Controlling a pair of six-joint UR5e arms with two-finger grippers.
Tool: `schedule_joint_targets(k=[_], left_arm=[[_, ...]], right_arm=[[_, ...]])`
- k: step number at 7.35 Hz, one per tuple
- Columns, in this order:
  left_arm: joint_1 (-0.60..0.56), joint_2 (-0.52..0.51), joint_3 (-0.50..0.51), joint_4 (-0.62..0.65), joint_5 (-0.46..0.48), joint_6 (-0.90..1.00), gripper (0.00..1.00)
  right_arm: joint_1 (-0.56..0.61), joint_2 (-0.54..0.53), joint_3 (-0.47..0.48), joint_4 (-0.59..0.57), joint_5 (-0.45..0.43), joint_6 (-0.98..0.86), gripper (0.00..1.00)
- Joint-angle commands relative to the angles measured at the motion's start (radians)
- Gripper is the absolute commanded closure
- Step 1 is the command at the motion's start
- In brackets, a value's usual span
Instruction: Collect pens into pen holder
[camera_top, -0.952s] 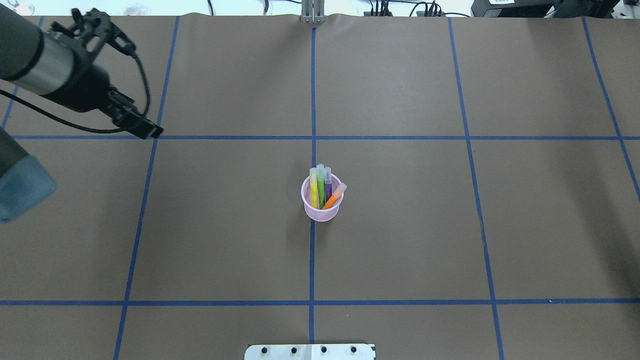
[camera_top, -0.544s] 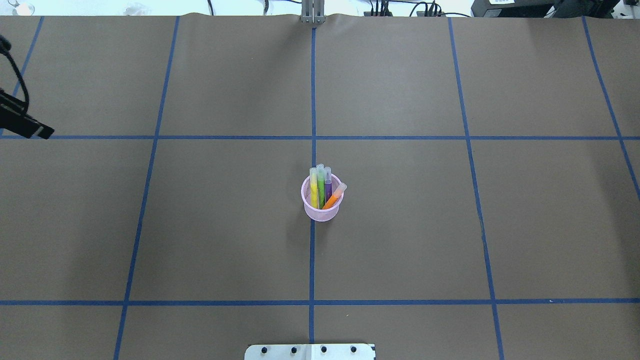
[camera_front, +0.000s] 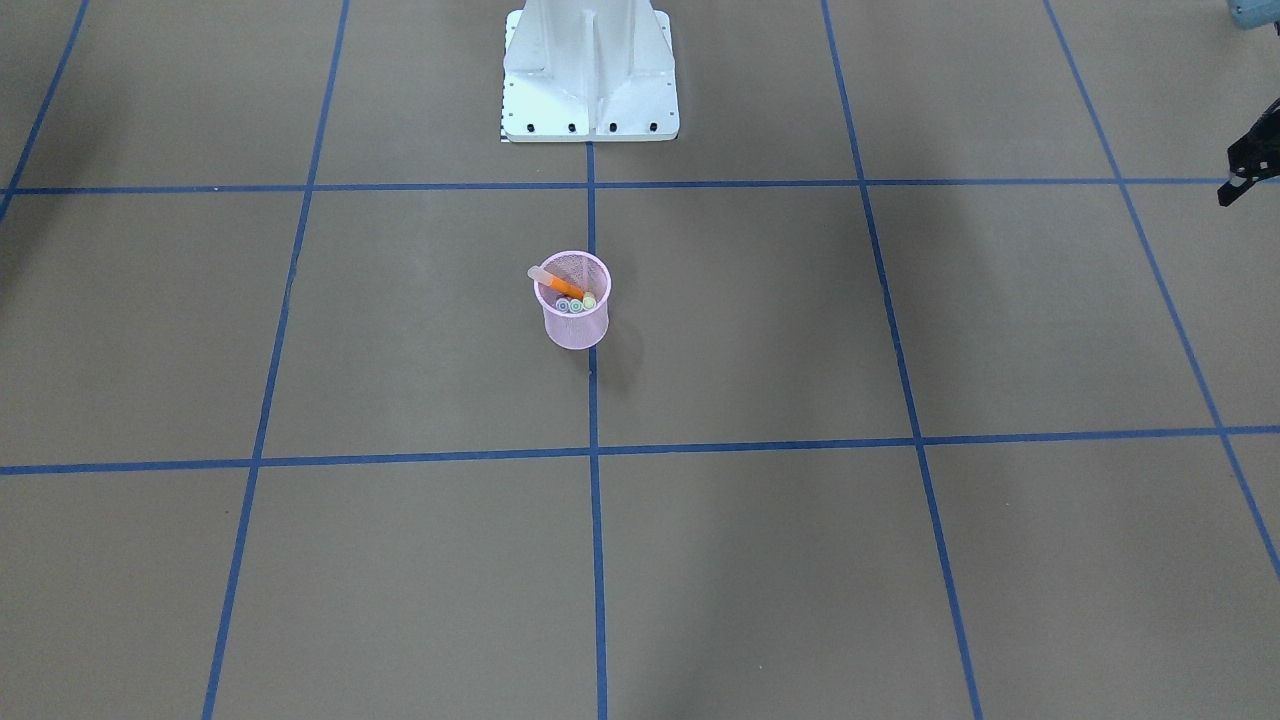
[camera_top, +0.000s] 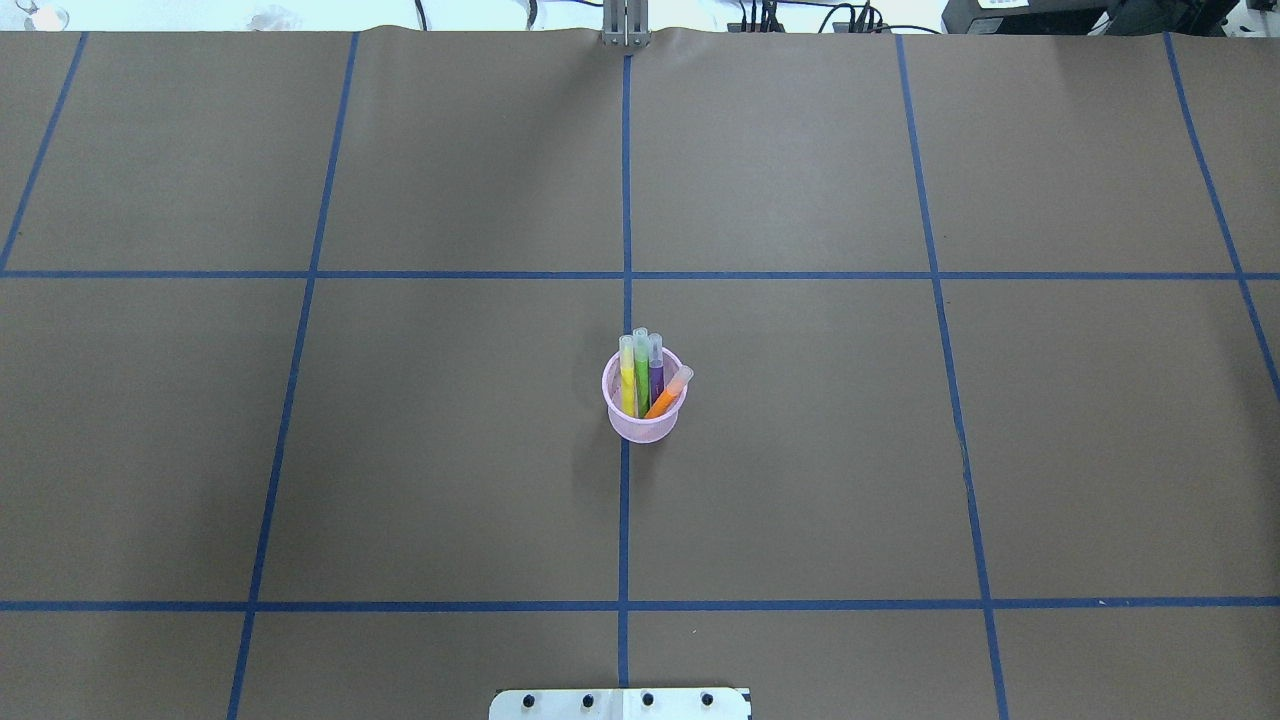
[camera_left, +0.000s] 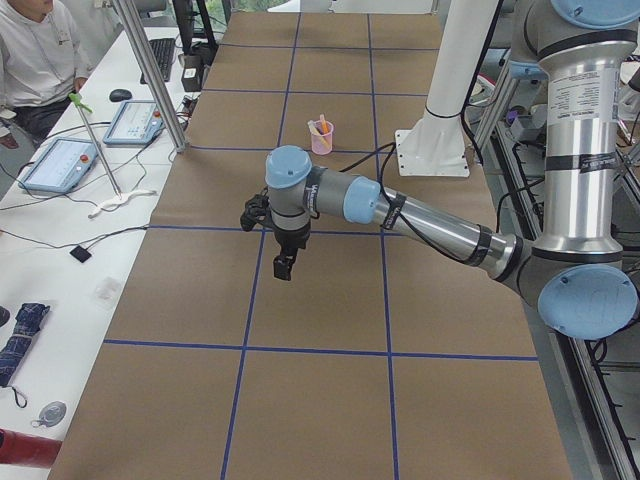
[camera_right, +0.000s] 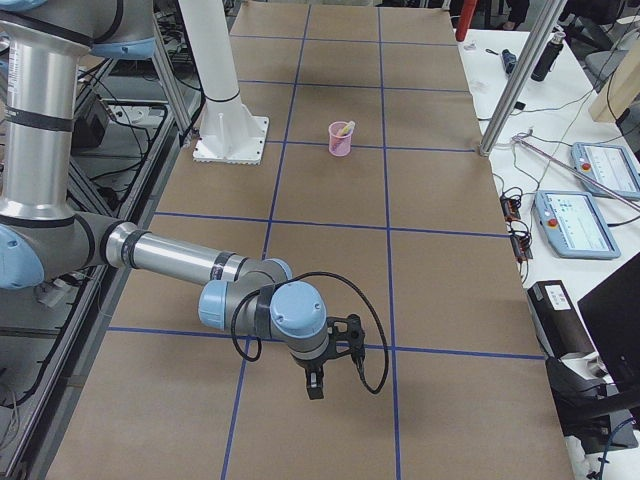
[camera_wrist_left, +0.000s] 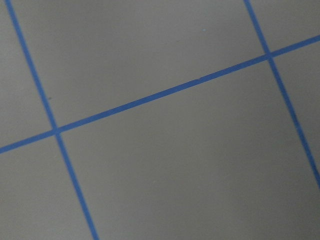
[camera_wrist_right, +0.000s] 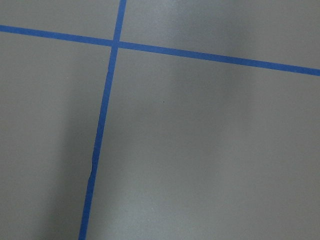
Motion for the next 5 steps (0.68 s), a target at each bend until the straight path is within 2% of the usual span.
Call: schedule_joint_targets(k=[1, 3, 5], left_arm=[[-0.049, 0.082, 0.008, 0.017, 0.065, 0.039, 0.00], [-0.073, 0.123, -0.003, 0.011, 0.057, 0.038, 0.00], [-0.081, 0.161, -0.020, 0.003, 0.020, 0.041, 0.00]], right_arm=[[0.001, 0.007, 0.043, -0.008, -0.007, 0.061, 0.00], [-0.061, 0.009, 0.081, -0.010, -0.013, 0.185, 0.00], [-0.179, 0.010, 0.147, -0.010, -0.075, 0.333, 0.00]])
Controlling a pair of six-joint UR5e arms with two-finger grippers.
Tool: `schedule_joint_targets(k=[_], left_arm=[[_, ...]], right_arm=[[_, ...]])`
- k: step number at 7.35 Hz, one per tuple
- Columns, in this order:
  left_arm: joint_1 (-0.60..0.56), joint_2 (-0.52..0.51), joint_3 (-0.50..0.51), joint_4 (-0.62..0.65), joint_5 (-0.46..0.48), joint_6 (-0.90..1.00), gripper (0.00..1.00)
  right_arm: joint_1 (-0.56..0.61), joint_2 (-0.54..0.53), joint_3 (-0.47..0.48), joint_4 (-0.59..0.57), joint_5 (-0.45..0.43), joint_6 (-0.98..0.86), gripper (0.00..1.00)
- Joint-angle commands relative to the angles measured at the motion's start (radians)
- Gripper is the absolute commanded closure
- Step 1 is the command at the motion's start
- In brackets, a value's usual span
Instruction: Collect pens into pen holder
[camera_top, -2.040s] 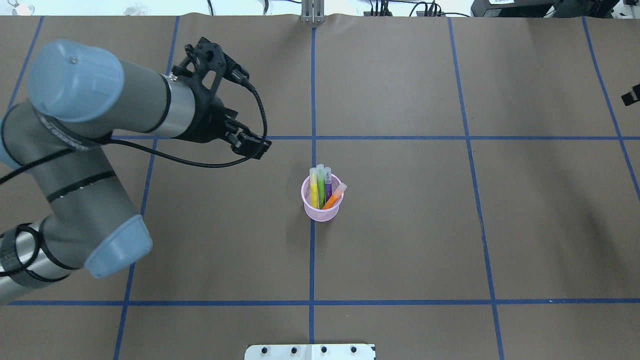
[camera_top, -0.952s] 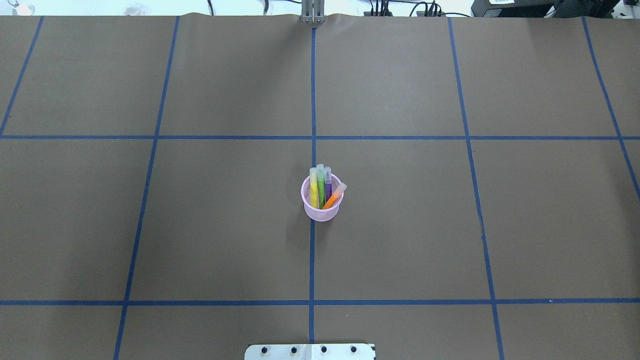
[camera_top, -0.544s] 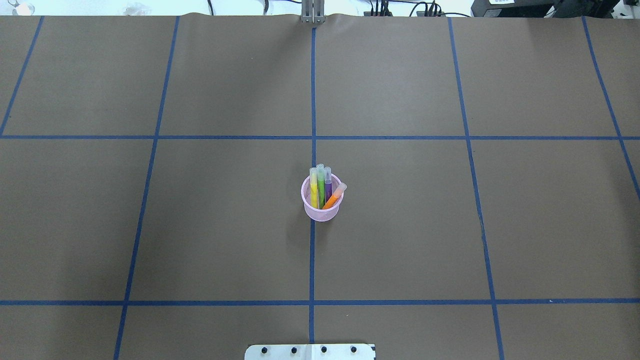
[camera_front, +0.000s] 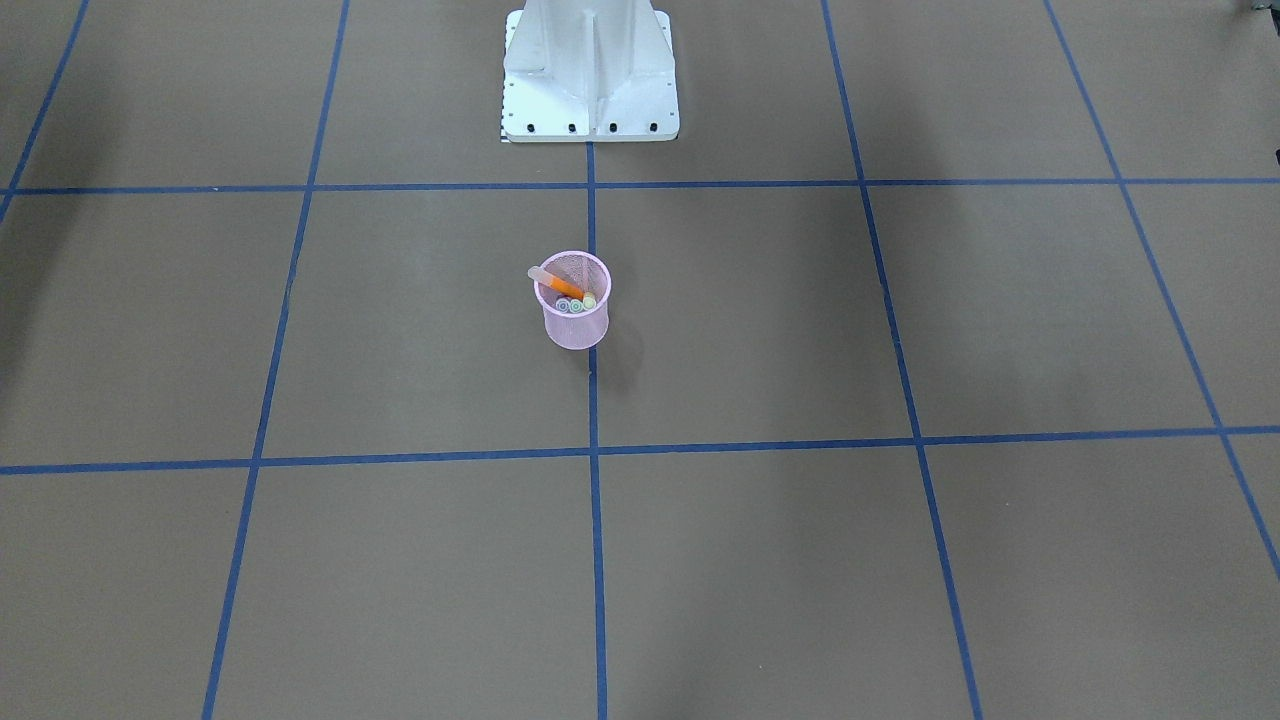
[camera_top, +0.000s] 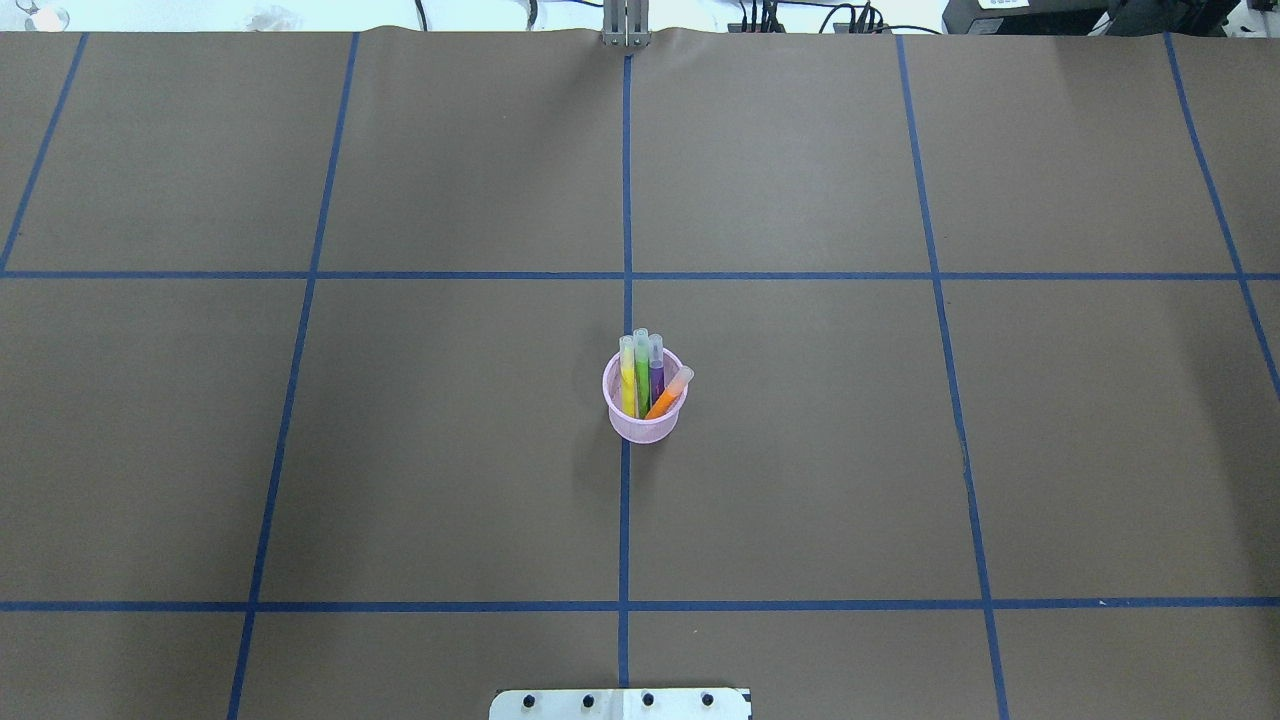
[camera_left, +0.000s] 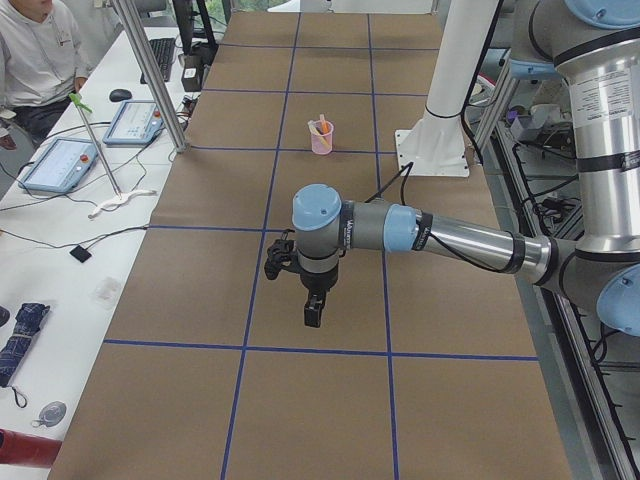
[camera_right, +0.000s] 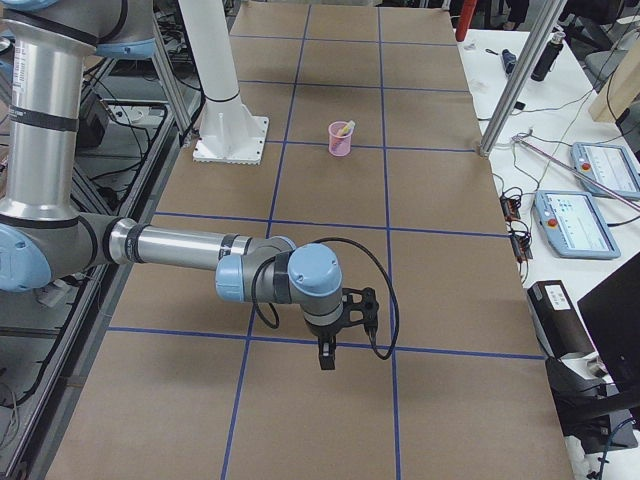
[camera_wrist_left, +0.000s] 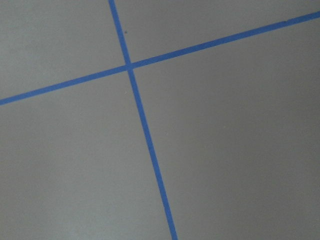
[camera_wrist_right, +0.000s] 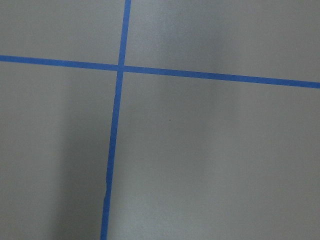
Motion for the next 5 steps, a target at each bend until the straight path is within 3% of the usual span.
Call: schedule_joint_targets(k=[1, 4, 5], left_arm=[[-0.011, 0.043, -0.019, -0.007, -0.043, 0.005, 0.00], [-0.023, 0.049, -0.005, -0.016, -0.043, 0.010, 0.00], [-0.023, 0.096, -0.002, -0.077, -0.043, 0.009, 0.00]], right_arm=[[-0.086, 0.002, 0.040, 0.000, -0.048, 0.104, 0.00], [-0.088, -0.015, 0.035, 0.014, -0.050, 0.082, 0.00], [-0.087, -0.016, 0.034, 0.015, -0.049, 0.081, 0.00]])
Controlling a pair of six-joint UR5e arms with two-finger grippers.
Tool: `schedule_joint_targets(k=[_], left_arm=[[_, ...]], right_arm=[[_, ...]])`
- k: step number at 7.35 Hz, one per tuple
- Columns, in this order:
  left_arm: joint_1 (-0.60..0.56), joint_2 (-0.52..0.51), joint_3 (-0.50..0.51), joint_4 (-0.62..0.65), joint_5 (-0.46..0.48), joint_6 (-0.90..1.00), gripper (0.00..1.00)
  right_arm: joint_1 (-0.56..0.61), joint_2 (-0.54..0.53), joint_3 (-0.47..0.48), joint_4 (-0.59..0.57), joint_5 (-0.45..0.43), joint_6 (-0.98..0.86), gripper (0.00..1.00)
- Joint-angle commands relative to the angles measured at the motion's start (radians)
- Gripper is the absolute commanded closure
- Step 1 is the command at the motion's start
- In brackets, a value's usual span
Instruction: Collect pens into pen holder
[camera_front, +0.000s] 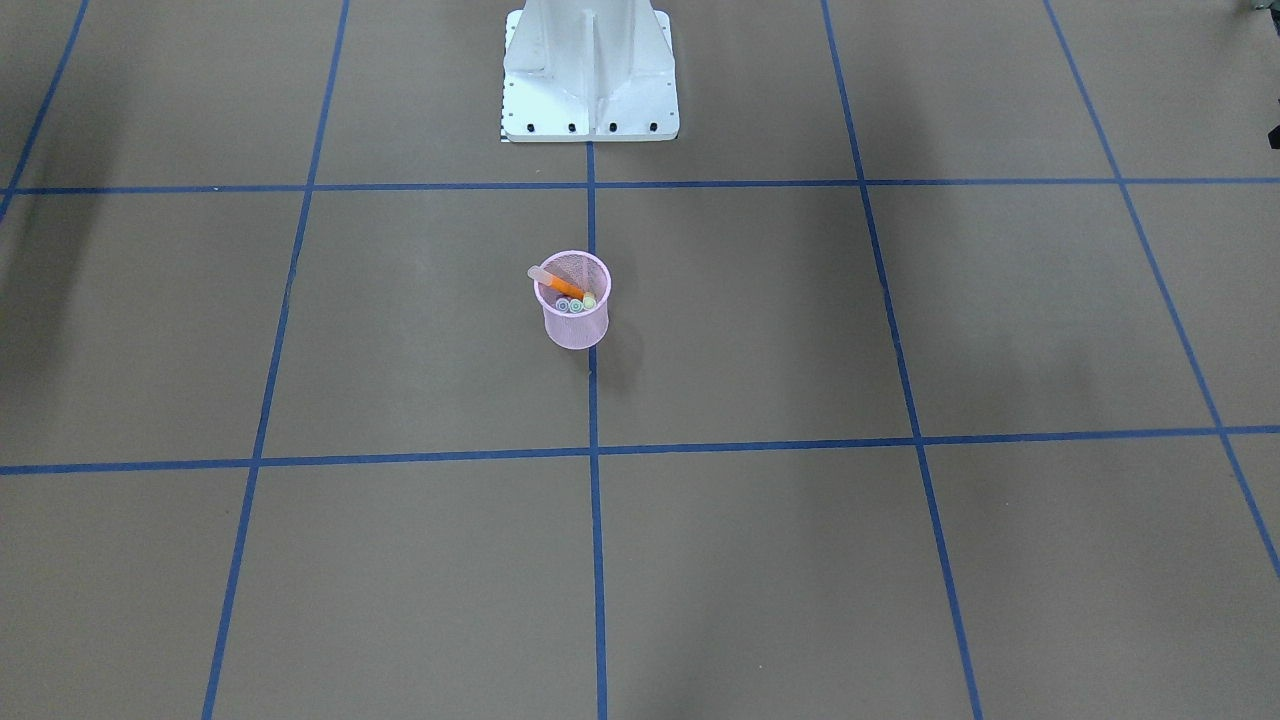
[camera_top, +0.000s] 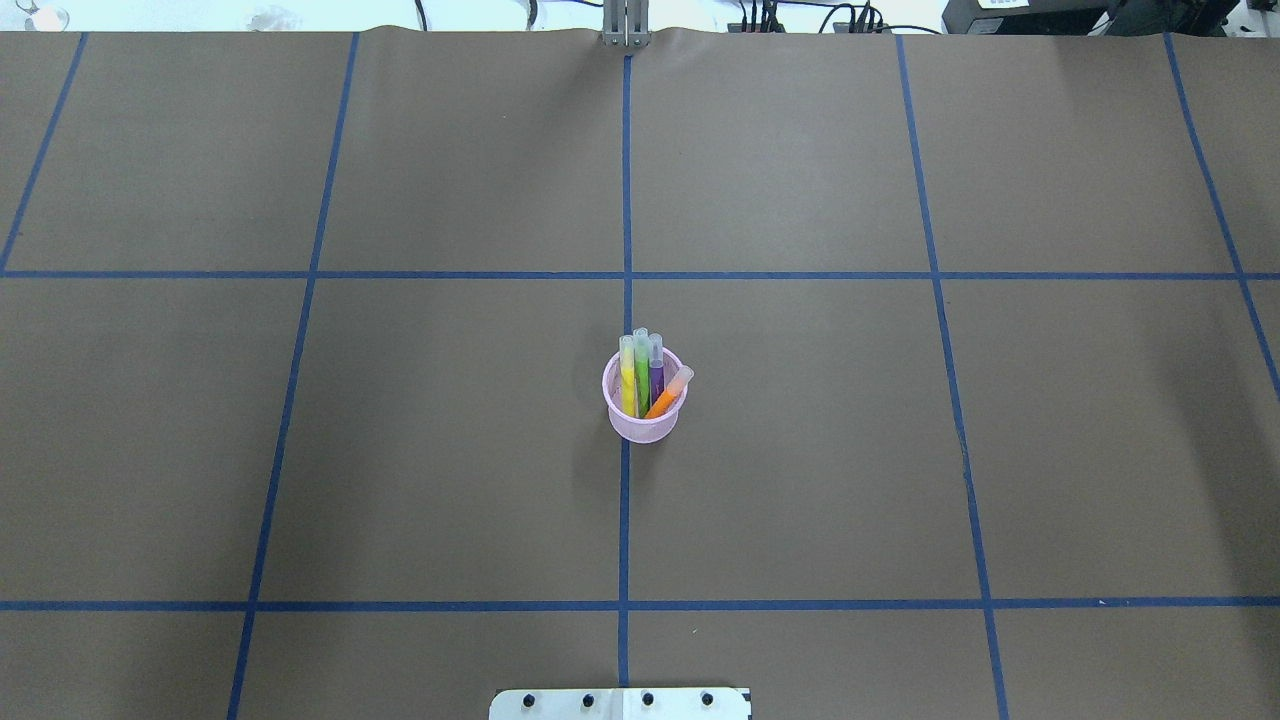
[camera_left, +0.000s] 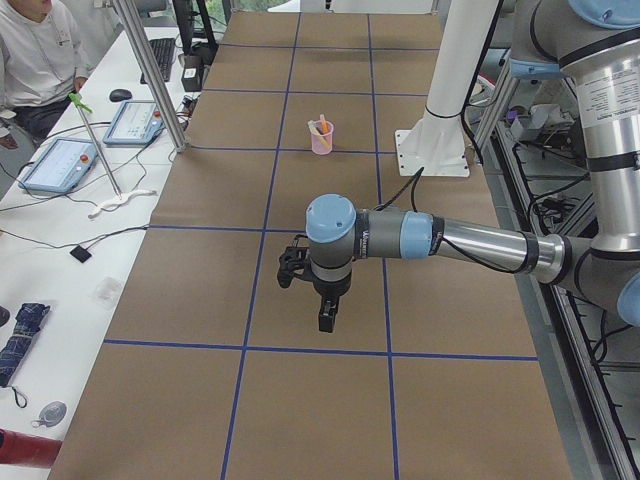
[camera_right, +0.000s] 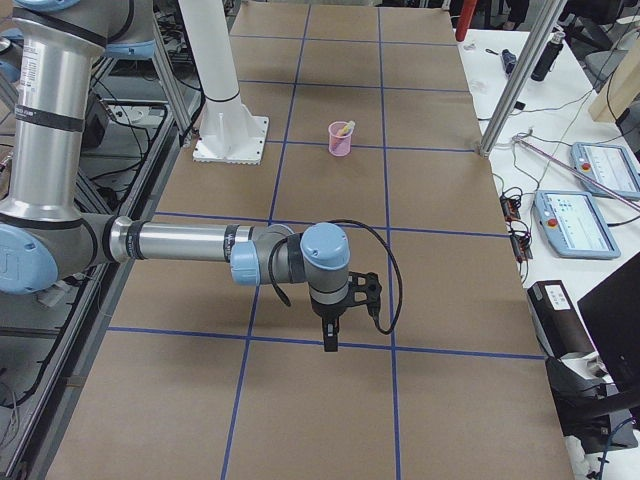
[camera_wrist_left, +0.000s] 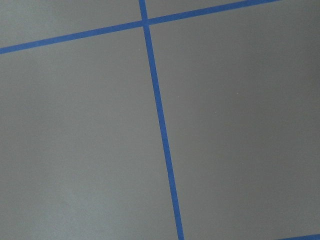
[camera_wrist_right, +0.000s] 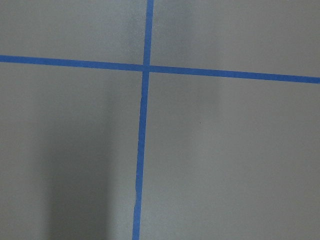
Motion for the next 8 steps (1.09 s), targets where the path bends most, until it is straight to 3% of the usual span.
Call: schedule_joint_targets(k=[1, 8], left_arm=[[-0.004, 0.072, 0.000, -0.104, -0.002, -0.002, 0.00], [0.000, 0.052, 0.062, -0.109, -0.016, -0.001, 0.00]], right_arm=[[-0.002, -0.003, -0.004, 0.004, 0.001, -0.002, 0.00], [0.000, -0.007, -0.008, 0.002, 0.005, 0.000, 0.00]])
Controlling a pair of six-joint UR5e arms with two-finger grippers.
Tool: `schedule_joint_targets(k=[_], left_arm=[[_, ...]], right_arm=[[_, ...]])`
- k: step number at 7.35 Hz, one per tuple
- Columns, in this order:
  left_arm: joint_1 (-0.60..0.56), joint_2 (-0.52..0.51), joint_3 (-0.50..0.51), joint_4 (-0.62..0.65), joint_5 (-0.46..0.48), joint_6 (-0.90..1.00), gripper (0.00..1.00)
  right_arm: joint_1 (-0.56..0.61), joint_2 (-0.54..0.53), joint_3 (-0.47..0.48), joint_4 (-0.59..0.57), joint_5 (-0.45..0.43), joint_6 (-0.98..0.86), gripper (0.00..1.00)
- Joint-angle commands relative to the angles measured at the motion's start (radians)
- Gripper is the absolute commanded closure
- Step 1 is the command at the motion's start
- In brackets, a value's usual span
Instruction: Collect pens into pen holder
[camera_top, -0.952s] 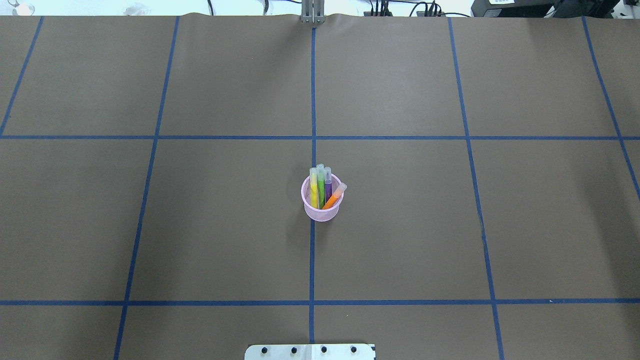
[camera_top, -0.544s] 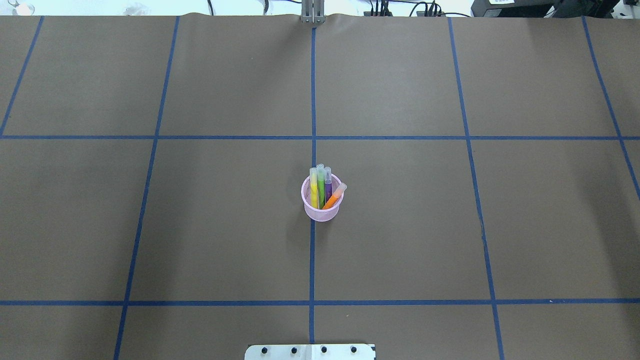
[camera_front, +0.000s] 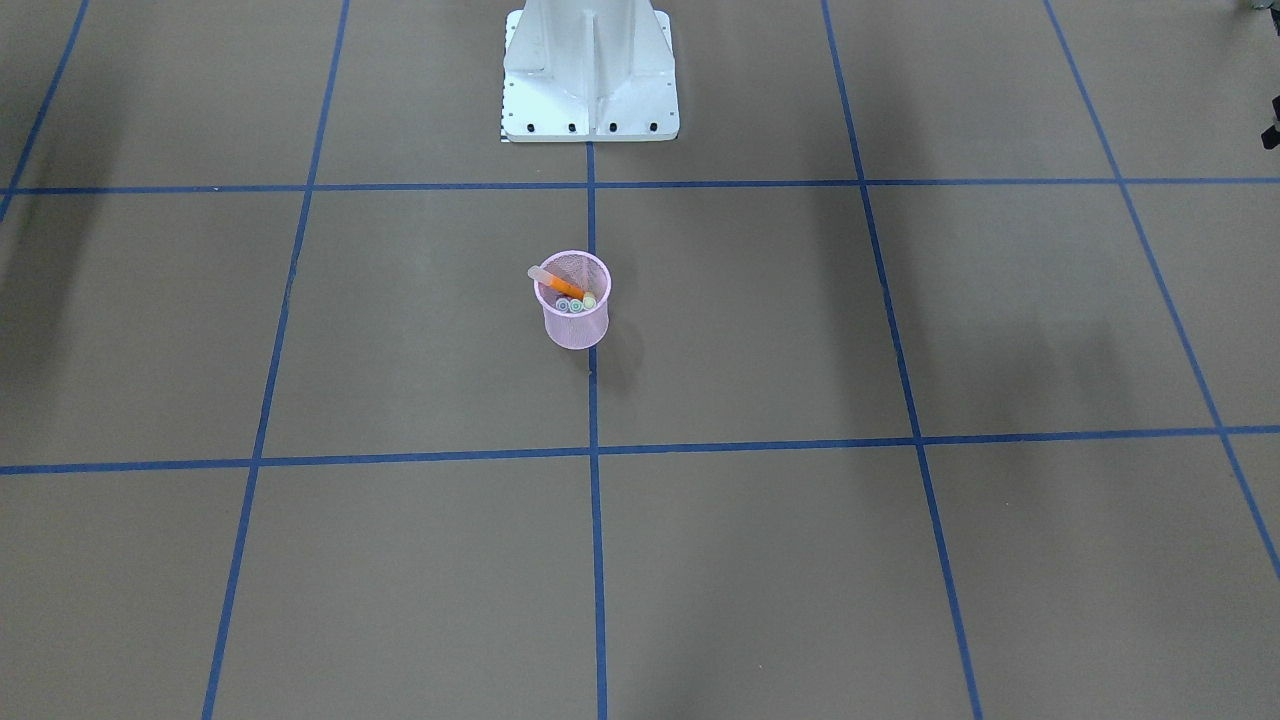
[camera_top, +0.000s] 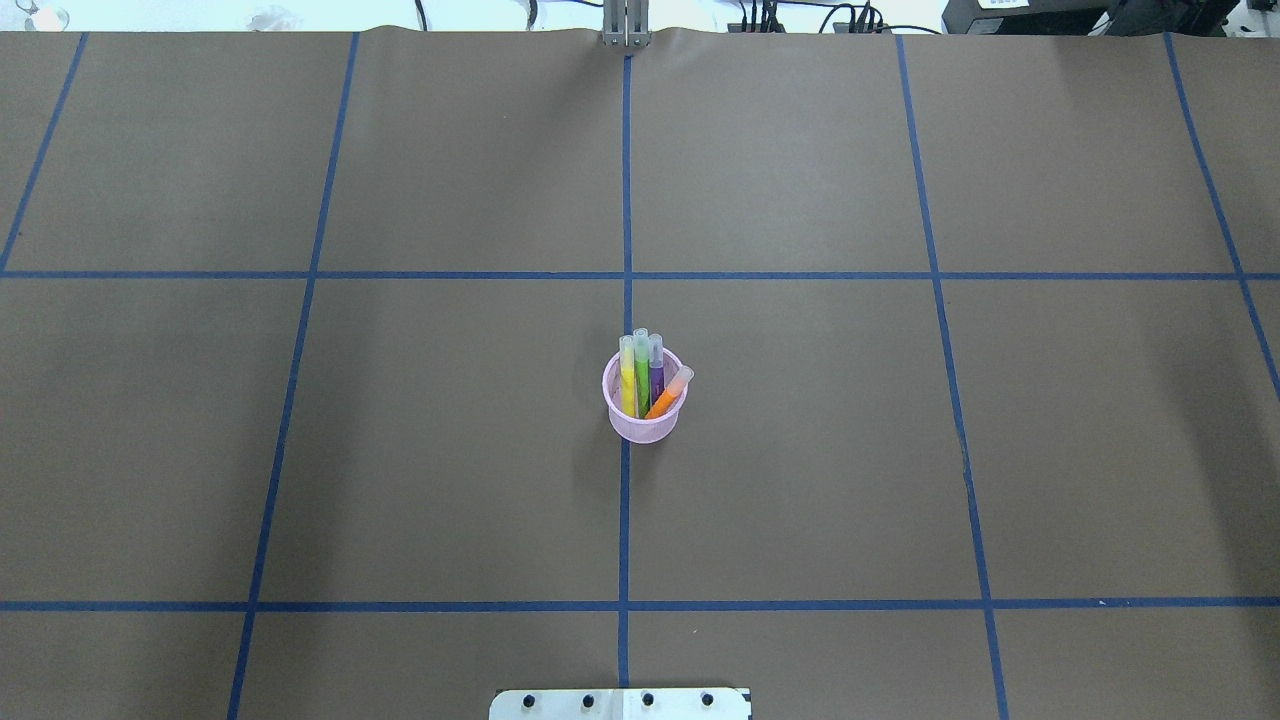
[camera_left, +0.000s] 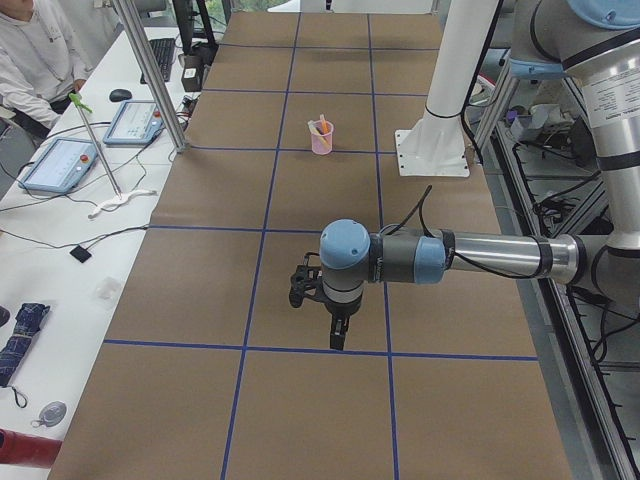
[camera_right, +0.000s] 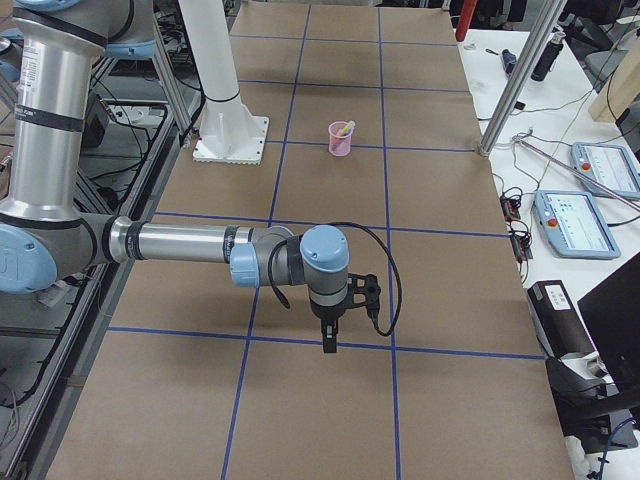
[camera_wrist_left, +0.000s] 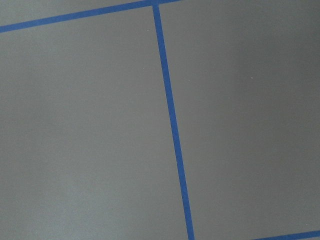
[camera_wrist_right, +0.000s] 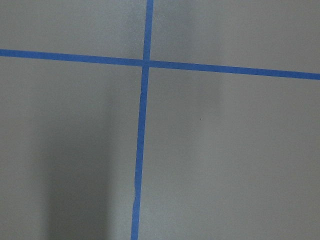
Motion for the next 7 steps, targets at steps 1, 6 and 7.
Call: schedule_joint_targets(k=[1, 6, 7], left_arm=[[0.002, -0.002, -0.001, -0.001, -0.001, 0.002, 0.00], [0.002, 0.001, 0.002, 0.001, -0.001, 0.002, 0.00], [0.002, 0.001, 0.002, 0.001, -0.001, 0.002, 0.00]], right_arm=[[0.000, -0.006, -0.003, 0.000, 0.001, 0.000, 0.00], [0.000, -0.006, -0.011, -0.001, 0.002, 0.002, 0.00], [-0.001, -0.006, -0.014, -0.001, 0.002, 0.003, 0.00]])
